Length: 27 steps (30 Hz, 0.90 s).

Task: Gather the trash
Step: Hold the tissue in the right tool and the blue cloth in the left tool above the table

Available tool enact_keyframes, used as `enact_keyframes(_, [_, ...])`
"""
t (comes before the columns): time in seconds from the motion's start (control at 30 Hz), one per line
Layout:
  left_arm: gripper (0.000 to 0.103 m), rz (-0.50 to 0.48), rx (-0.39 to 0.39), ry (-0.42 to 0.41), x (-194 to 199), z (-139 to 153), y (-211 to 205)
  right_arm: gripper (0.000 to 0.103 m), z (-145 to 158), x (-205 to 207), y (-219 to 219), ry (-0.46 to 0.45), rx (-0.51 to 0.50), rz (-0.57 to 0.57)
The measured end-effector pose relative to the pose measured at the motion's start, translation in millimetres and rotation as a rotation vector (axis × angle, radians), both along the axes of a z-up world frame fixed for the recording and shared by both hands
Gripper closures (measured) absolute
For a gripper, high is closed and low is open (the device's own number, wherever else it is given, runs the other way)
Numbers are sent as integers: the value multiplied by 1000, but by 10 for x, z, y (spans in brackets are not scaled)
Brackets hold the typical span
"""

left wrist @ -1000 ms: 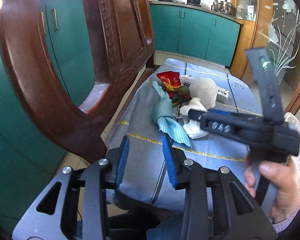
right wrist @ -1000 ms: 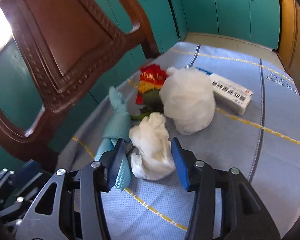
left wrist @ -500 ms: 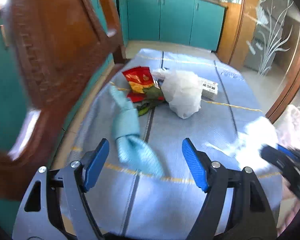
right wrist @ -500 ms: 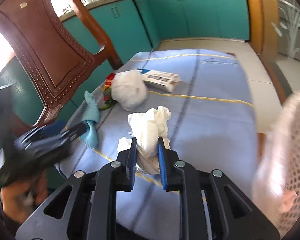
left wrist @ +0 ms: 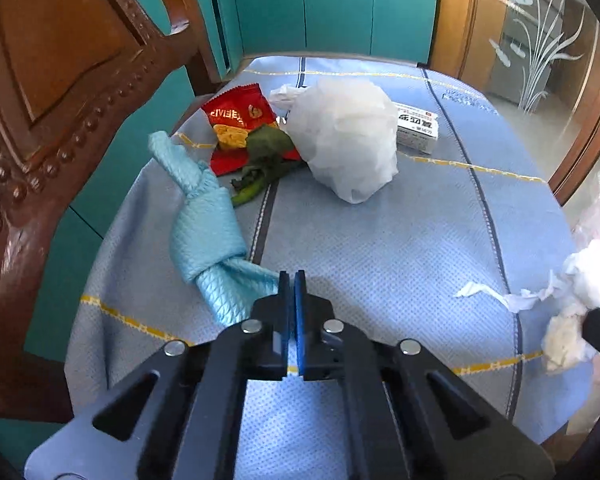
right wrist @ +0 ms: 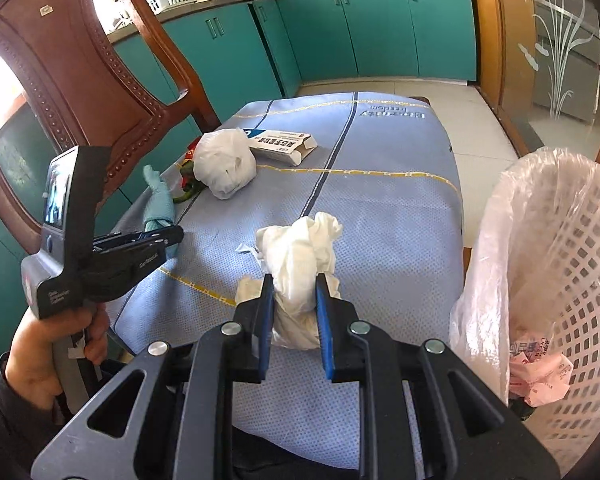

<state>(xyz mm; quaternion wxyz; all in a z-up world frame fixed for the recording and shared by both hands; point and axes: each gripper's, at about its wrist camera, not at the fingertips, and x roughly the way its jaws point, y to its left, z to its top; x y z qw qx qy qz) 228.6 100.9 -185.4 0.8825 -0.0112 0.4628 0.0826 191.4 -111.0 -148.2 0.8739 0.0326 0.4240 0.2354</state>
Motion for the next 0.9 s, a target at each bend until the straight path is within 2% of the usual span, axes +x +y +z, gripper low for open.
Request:
enact_keyframes(0.13, [100,-9,-7,-55,-199,109,-43,83,3,-11,30,-17,-23,-4])
enact_keyframes(0.4, [100,-48,-126,-157,-619,373,25,83,26,35,49,-27,-26,-16])
enact_keyframes(0.6, [100,-74,-133,-230,-781,535,43,83,82,47,89,-48,-32,-21])
enact_keyframes(0.9, [100,-81,-107,-229,-844,523,-11,83,78,50,171,-62,-51,-9])
